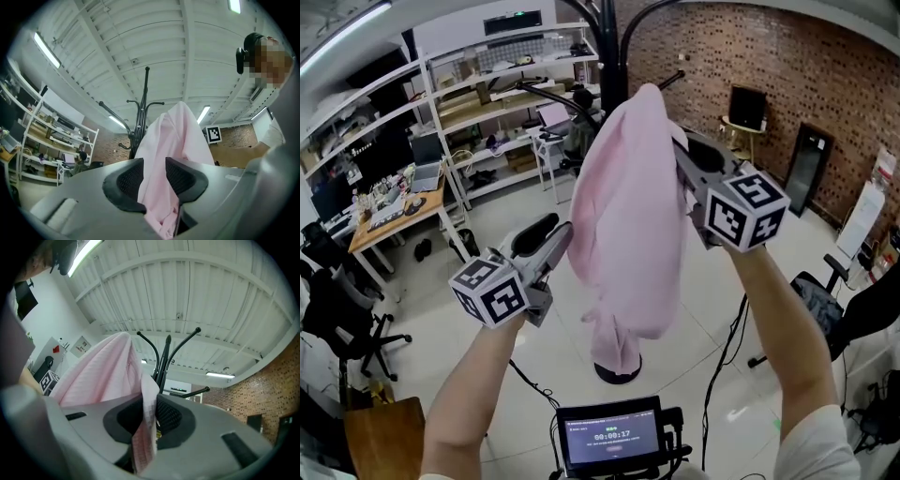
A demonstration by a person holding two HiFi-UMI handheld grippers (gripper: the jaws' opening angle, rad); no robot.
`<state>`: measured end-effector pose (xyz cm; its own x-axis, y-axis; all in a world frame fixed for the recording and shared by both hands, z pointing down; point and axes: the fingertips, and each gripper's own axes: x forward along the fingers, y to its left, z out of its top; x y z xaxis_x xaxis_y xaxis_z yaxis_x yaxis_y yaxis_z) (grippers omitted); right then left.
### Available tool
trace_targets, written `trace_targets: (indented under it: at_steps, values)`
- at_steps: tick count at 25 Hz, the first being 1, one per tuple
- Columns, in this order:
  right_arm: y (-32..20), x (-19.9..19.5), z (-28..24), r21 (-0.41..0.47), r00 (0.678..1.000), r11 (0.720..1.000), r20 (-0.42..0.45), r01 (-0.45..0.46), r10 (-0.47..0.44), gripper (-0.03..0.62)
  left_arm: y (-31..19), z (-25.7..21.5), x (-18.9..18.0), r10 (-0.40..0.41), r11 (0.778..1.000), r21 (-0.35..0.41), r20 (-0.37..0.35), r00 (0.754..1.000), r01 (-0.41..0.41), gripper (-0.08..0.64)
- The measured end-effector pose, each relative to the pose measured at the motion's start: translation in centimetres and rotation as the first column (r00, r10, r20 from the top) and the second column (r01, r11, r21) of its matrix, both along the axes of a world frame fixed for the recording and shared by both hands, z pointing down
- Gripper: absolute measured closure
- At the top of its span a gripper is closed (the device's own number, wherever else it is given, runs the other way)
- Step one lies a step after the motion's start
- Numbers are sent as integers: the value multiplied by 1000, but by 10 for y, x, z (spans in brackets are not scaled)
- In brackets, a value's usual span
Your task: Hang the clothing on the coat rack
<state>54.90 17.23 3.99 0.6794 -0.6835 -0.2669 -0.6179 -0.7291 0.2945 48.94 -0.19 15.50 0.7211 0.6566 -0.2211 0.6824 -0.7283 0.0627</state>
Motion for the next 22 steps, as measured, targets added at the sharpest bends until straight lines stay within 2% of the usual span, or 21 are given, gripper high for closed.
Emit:
trace_targets:
  at_steps: [2,13,22]
  values:
    - [4,-2,2,19,1000,1000,1,5,-5,472,3,3,-7,8,1000,-9,0,1000,-8,405]
    - [17,-9,17,34,1000,999,16,-11,10,472,16,21,-27,30,999,-31,18,999,-29,407]
    - [37,-11,48,52,997,998,78,-30,26,472,20,30,-34,20,999,-47,29,999,-18,426]
